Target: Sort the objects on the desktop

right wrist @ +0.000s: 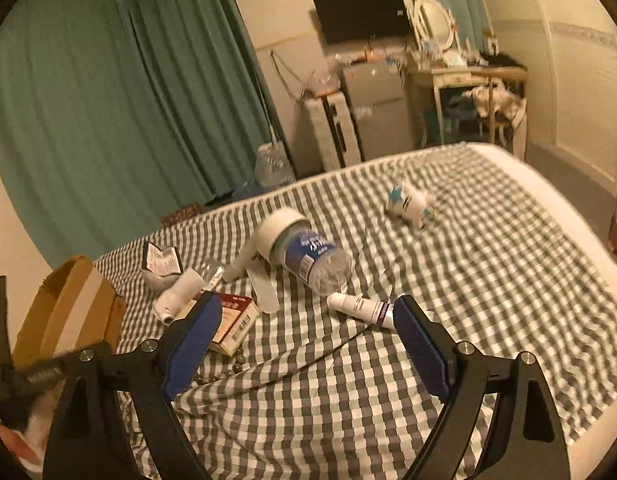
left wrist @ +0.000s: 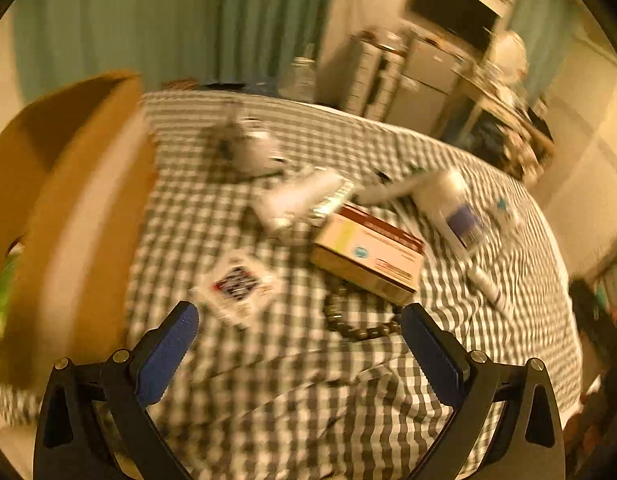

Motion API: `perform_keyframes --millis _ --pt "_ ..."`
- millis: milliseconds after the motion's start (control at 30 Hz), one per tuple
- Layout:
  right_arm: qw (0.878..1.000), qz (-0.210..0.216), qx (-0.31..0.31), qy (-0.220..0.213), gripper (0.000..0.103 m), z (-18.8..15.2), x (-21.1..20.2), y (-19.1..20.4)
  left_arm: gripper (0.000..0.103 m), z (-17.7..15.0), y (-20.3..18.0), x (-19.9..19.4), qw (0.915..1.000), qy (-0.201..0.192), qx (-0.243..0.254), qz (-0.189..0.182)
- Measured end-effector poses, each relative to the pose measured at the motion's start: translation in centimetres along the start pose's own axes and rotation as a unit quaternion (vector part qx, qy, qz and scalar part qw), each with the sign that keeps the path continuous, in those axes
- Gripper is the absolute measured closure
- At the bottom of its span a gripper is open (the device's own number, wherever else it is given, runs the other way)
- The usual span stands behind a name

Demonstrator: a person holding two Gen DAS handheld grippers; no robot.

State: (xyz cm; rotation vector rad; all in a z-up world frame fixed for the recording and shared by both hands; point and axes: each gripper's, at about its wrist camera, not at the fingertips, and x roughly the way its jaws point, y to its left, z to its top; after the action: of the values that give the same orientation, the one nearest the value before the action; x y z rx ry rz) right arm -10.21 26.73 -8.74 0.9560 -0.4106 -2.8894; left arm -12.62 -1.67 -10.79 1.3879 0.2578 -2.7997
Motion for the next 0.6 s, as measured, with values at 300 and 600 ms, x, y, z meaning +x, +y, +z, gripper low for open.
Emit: perform_keyframes --millis 300,600 --pt "0.996 0.042 -0.073 0.033 0.015 0.9 5.7 0.2 0.0 0.8 -6.6 6.3 0.9916 0.018 0.127 -0.018" --pt "0.996 0.022 -0.076 0.035 0.015 2.9 11.8 -1.1 0.0 1.6 -5.2 6.7 0.9748 0.001 -0.1 0.199"
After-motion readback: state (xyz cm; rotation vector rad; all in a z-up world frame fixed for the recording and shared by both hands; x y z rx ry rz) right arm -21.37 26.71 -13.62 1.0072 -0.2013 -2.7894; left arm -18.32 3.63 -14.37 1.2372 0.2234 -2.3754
